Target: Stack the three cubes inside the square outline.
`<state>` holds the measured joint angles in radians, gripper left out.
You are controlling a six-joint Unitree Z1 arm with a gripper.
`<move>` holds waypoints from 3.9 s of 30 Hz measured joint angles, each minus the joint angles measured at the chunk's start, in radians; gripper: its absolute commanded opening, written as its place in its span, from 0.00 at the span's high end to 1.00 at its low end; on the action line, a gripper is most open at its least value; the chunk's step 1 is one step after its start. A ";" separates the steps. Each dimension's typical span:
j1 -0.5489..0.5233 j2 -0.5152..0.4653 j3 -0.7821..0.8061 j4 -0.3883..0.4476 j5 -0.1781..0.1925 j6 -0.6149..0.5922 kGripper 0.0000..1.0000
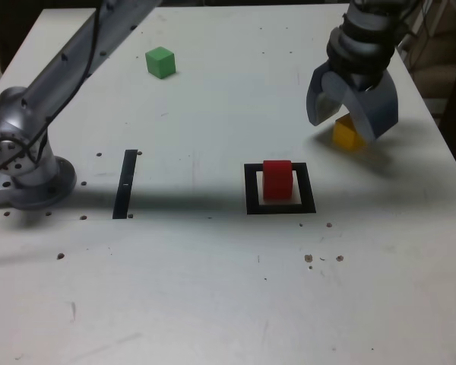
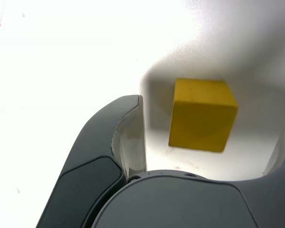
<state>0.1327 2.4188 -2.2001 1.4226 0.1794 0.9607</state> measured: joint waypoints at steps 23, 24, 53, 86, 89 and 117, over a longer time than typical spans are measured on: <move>-0.027 0.043 -0.044 -0.009 0.062 -0.101 0.61; -0.028 0.043 -0.044 -0.009 0.062 -0.101 0.61; -0.031 -0.066 0.032 -0.002 0.039 -0.185 0.61; -0.109 -0.386 0.456 -0.002 -0.024 -0.724 0.61; -0.128 -0.396 0.468 0.000 -0.029 -0.779 0.61; -0.213 -0.337 0.477 -0.024 -0.123 -0.942 0.61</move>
<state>-0.0806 2.0816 -1.7226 1.3988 0.0562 0.0185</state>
